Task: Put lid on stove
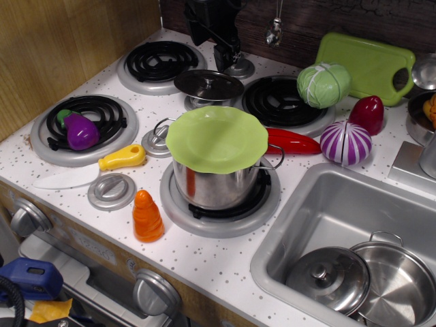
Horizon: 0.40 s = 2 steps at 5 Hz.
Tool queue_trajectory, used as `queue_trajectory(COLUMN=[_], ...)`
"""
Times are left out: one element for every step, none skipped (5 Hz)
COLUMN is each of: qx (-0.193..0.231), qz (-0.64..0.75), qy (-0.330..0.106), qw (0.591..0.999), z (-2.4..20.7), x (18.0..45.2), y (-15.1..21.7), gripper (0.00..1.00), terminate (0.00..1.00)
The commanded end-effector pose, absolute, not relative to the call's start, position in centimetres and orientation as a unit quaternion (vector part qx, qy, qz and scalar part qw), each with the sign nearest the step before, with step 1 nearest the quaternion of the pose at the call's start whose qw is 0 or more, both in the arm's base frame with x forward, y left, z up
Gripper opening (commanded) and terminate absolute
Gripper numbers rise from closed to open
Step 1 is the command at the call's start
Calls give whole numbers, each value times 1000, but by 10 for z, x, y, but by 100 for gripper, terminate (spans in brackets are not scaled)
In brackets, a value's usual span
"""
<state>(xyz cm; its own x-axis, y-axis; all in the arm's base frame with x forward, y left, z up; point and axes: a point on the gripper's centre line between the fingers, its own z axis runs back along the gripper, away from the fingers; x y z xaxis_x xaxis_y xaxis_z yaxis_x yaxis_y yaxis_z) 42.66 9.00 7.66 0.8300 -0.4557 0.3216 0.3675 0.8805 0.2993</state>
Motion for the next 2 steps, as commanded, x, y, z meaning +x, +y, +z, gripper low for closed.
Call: queue_trajectory(qx=[113, 104], qz=[-217, -239], qy=[-195, -187], qw=[950, 947], z=[77, 75], x=[427, 428], y=[90, 96], gripper=[100, 100], terminate=[0, 0])
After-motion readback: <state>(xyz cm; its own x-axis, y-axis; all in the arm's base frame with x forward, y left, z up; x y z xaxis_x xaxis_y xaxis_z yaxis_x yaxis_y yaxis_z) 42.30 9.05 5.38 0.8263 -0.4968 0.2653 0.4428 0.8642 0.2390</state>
